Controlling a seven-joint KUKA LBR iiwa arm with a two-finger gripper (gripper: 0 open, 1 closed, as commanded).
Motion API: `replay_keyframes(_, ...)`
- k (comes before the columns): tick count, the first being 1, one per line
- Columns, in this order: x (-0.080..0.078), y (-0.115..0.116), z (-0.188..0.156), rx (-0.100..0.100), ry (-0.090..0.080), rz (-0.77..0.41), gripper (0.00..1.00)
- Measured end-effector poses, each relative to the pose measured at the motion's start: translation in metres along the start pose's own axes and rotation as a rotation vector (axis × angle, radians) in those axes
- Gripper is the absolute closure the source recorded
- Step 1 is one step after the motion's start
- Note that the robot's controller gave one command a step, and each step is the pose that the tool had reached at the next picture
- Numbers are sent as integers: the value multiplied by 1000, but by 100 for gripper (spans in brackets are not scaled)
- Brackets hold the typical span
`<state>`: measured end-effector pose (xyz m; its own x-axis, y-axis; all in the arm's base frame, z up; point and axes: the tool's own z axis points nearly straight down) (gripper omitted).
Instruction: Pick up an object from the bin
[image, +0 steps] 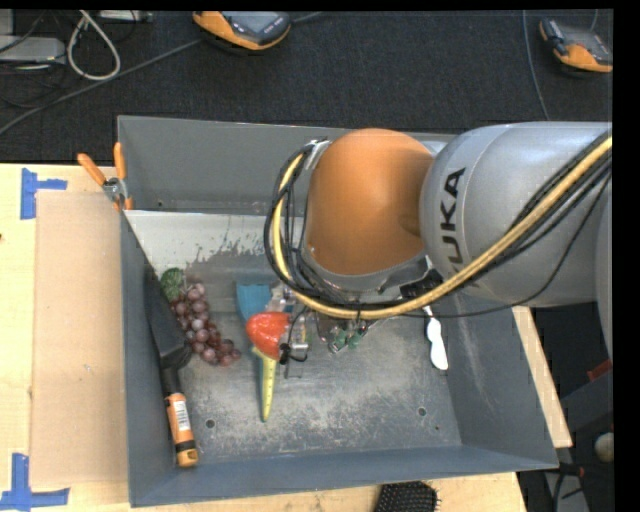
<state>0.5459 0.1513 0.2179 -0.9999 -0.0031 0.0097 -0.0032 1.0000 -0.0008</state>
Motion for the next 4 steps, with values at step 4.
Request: replay_keyframes(4, -32, -24, -19, 0, 6, -48, 0)
